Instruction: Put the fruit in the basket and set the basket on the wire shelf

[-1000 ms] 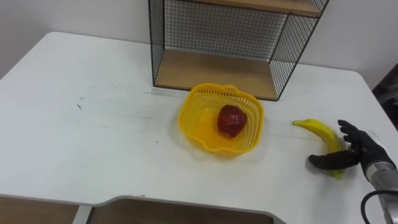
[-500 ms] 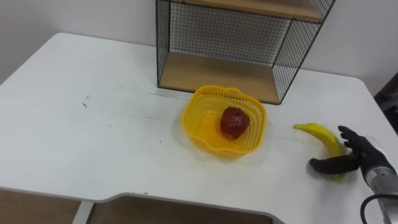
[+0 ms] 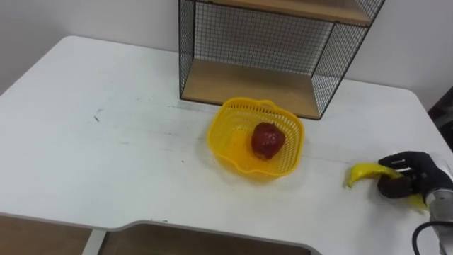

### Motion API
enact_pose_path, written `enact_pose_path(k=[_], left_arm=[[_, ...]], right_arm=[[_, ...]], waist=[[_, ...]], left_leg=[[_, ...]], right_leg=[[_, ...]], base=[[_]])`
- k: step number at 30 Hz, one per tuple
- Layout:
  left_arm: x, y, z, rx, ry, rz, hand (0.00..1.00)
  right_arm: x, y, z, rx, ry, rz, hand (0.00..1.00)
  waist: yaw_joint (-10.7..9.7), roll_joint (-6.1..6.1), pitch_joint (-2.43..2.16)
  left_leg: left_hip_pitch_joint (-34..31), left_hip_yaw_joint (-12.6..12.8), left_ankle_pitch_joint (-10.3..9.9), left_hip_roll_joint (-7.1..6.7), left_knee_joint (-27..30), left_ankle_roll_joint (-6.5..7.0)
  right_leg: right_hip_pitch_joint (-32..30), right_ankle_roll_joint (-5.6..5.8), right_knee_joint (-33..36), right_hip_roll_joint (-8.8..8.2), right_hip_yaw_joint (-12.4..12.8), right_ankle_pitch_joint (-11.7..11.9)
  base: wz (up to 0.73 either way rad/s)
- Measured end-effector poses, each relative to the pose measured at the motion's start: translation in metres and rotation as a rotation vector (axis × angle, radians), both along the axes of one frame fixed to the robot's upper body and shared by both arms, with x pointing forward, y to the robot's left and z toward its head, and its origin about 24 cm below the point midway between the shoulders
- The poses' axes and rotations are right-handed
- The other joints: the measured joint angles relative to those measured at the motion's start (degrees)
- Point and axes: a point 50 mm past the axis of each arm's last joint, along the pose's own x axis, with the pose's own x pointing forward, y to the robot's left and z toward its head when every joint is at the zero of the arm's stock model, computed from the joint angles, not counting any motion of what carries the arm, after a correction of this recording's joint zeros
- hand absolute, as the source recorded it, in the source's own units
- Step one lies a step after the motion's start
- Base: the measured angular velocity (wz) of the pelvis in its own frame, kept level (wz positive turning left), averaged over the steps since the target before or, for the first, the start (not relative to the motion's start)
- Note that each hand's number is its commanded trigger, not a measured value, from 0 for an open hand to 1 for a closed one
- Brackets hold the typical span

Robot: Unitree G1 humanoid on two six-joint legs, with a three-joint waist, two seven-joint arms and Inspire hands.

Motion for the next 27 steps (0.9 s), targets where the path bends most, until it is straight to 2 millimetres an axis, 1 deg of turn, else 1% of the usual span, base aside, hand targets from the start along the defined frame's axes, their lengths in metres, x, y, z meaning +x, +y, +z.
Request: enact_pose_path(k=[10,16,18,22,24,25,26,27], left_arm=[[0.0,-0.002,-0.001,-0.005,0.006,-0.015,0.0],[-0.004,-0.002,-0.001,-0.007,0.021,-0.01,0.0],[-0.002,-0.002,-0.001,-0.007,0.014,-0.009,0.0],[0.001,-0.002,-0.001,-0.009,0.01,-0.015,0.0],[0.002,-0.005,-0.002,-0.016,0.004,-0.028,0.0],[0.002,-0.006,-0.002,-0.017,0.0,-0.03,0.0],[0.003,-0.006,-0.002,-0.018,-0.005,-0.031,0.0],[0.001,-0.007,-0.002,-0.019,-0.003,-0.03,0.0]], right_arm=[[-0.001,0.0,-0.001,0.018,-0.009,-0.015,1.0],[0.0,0.001,0.001,0.054,-0.038,-0.032,1.0],[0.001,0.001,0.002,0.097,-0.067,-0.059,1.0],[0.001,0.003,0.002,0.188,-0.124,-0.111,1.0],[0.003,0.005,0.004,0.264,-0.18,-0.141,1.0],[0.003,0.007,0.005,0.292,-0.195,-0.141,1.0],[0.004,0.014,0.006,0.344,-0.226,-0.134,1.0],[0.006,0.025,0.007,0.408,-0.269,-0.128,1.0]], waist=[[0.0,0.24,0.02],[0.3,0.21,0.01],[0.9,0.29,-0.01],[-0.1,0.59,0.01],[-0.2,1.16,0.09],[-0.2,1.35,0.14],[-0.1,1.64,0.08],[0.2,1.88,-0.07]], left_leg=[[-0.1,0.0,-0.4,0.05,-0.2,0.05],[0.0,0.5,-0.5,0.07,-0.2,0.09],[-0.1,1.2,-0.5,0.21,-0.1,0.1],[-0.2,1.2,-0.5,0.21,-0.3,0.11],[0.1,1.7,-0.5,0.28,-0.5,0.11],[0.1,1.9,-0.5,0.29,-0.8,0.11],[0.3,2.2,-0.5,0.33,-1.2,0.11],[0.7,3.0,-0.5,0.46,-1.4,0.11]], right_leg=[[-0.1,-0.03,0.2,0.02,0.1,0.0],[-0.4,-0.02,0.1,0.03,0.9,0.0],[-1.0,-0.04,0.2,0.08,1.8,0.0],[-1.1,-0.02,0.2,0.08,1.8,0.1],[-1.2,-0.03,0.2,0.1,2.4,0.1],[-1.2,-0.03,0.2,0.1,2.5,0.1],[-1.3,-0.02,0.2,0.09,2.7,0.1],[-1.4,-0.02,0.2,0.09,3.3,0.1]], base=[[0.0],[-0.06],[-0.16],[-0.02],[-0.1],[-0.14],[-0.21],[-0.21]])
